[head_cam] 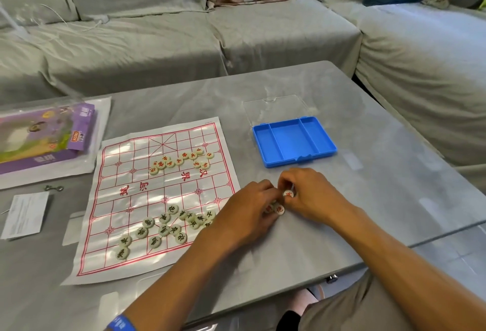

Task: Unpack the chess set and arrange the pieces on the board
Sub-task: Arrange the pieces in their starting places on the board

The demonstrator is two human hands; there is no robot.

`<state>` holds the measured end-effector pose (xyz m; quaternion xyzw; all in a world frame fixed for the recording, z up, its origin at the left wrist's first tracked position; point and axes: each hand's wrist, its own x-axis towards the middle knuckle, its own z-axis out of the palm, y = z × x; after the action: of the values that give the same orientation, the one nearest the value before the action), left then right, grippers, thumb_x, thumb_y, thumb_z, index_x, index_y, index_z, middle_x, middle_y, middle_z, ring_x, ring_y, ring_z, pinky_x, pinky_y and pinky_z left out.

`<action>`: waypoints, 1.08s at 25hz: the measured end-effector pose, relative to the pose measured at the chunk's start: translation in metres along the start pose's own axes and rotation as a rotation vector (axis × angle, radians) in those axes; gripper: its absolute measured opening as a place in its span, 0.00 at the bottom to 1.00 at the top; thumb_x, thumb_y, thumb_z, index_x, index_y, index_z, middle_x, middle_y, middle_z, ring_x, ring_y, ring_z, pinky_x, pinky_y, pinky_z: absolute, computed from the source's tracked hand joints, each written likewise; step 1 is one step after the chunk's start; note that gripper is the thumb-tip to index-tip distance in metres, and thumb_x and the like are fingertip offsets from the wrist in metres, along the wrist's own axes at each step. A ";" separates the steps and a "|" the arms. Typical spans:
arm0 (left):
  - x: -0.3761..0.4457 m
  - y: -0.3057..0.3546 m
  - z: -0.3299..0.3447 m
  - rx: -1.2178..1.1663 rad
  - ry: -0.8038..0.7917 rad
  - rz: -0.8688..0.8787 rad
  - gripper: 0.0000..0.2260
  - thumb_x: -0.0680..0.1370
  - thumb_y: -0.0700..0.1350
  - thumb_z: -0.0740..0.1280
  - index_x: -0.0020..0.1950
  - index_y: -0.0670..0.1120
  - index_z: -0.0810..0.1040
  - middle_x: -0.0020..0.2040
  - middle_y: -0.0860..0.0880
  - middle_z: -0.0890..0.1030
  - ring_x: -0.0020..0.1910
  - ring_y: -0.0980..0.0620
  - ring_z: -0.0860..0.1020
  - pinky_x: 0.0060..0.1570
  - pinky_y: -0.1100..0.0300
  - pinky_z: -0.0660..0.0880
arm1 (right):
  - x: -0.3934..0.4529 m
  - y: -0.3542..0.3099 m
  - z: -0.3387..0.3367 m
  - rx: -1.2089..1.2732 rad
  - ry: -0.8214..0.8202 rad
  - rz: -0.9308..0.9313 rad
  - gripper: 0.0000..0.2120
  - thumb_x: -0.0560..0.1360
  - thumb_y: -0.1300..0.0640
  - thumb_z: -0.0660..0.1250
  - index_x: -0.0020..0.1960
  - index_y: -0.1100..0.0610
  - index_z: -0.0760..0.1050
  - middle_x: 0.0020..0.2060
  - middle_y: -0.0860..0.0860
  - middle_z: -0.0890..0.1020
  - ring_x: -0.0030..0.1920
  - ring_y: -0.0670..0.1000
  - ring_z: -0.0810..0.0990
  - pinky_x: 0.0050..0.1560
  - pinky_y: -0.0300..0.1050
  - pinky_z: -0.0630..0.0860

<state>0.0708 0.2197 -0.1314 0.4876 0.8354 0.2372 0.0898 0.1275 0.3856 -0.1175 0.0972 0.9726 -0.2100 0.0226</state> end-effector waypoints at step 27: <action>-0.057 -0.034 -0.042 -0.225 0.317 -0.372 0.10 0.74 0.50 0.72 0.54 0.55 0.78 0.52 0.58 0.80 0.48 0.57 0.79 0.53 0.67 0.72 | 0.009 -0.028 0.013 -0.081 -0.088 -0.092 0.13 0.75 0.48 0.68 0.59 0.48 0.77 0.54 0.45 0.79 0.48 0.43 0.74 0.52 0.34 0.72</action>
<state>0.0573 0.1439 -0.1162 0.2694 0.8825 0.3817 0.0535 0.1130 0.3571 -0.1188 0.0420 0.9818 -0.1756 0.0595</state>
